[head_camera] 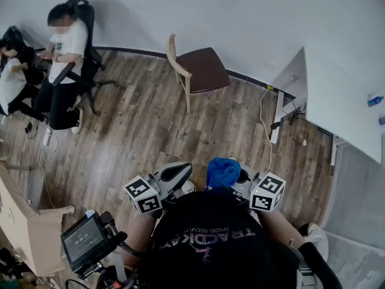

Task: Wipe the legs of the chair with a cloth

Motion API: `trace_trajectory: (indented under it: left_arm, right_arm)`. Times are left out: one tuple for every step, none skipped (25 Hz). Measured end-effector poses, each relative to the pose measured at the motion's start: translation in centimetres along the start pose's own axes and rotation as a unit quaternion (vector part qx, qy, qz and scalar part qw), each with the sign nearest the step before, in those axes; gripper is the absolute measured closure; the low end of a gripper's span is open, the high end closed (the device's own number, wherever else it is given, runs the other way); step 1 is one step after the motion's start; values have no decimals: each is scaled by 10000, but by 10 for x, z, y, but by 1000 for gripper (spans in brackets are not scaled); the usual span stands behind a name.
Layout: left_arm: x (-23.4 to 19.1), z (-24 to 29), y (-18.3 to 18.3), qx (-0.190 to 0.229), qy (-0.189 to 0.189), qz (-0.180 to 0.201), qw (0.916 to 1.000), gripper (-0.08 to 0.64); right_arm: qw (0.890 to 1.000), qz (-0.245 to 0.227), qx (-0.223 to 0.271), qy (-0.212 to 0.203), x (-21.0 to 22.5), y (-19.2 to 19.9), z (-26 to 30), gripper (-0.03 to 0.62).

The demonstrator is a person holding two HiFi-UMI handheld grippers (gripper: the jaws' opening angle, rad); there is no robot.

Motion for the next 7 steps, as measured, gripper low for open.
trace_trajectory:
  left_arm:
    - [0,0,0,4,1,-13,10000,558]
    - [0,0,0,4,-5,-30,10000,558]
    - [0,0,1,1,-15,-43,10000,558]
    - [-1,-1,1,1,-25,-49,10000,558]
    - [-1,-1,1,2,-32,-49,10000,558]
    - [-2,-2,1,4,-39,-46,10000,558]
    - [-3,-2,1,8,-45,-42,10000,558]
  right_arm:
    - [10000,-2,-10,-2,0,0,0,497]
    - [10000,-2,-18,-2,0,0,1,497]
    - [10000,-2,-24,-3,0,0,1,497]
    - [10000,-3,-30,-6,1,0,2,497]
    - [10000,-5,-35,-11,1,1,2,497]
    - [10000,-8,-41,-15,1,1,3,497]
    - [10000,-10,-47,-20,1,1,4,497]
Point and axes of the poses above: the fingertips, and each gripper's own axes: z forward along the fingers, x to its right, y out of its underside, the point moved 2 cm from there along -z, backward along the fingers, and after that the axes turned 8 degrees about -z, right-handed, at the moved point
